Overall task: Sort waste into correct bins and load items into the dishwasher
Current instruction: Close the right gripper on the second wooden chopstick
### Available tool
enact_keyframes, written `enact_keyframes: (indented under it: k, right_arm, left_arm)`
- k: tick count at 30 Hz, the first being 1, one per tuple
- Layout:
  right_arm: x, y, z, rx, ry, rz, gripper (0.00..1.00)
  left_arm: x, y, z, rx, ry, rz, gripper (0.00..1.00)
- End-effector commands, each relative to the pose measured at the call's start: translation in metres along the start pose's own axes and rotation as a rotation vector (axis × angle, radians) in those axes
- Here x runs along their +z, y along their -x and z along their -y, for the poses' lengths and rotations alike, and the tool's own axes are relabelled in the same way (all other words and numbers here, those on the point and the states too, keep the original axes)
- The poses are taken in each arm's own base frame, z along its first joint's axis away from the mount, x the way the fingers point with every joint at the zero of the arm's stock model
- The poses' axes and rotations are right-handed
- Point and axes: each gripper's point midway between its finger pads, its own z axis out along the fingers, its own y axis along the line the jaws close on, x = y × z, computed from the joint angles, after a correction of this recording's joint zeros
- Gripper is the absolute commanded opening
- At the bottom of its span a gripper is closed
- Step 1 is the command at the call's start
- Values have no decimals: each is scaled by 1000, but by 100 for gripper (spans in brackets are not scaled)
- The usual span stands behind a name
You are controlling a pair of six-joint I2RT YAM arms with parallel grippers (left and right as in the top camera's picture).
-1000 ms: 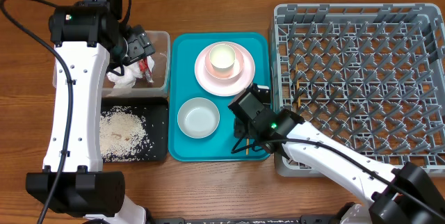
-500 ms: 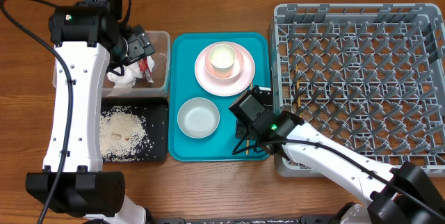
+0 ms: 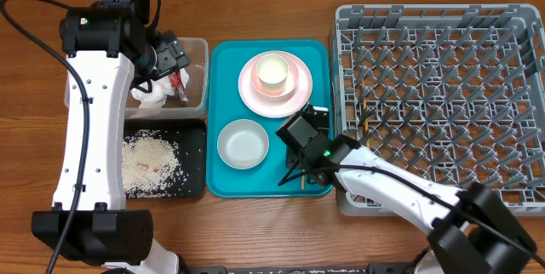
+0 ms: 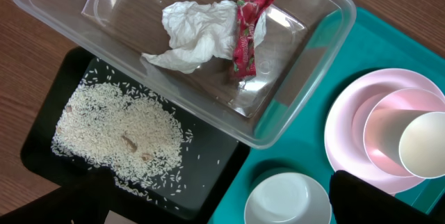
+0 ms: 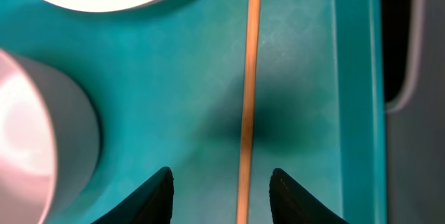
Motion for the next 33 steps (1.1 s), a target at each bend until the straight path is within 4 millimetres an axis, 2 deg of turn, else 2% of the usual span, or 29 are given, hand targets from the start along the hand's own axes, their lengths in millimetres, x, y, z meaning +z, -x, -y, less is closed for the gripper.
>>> enact_keyframes:
  k: [1,4,13,21,26,33]
  right_arm:
    - [12,-3,7,-8,-38,-1,47]
    - [20,-5,8,-17,-49,-7,47]
    - [21,-3,6,-15,-46,-1,44]
    - [34,-5,9,-7,-58,-13,44]
    - [41,-2,20,53,-69,-38,27]
    - [43,-2,23,68,-71,-49,19]
  left_arm:
    - [-2,3,-1,1,2,14,100]
    - [-2,3,0,1,2,14,100]
    - [-2,3,0,1,2,14,100]
    - [-2,3,0,0,2,14,100]
    - [-2,3,0,1,2,14,100]
    - [-2,3,-1,1,2,14,100]
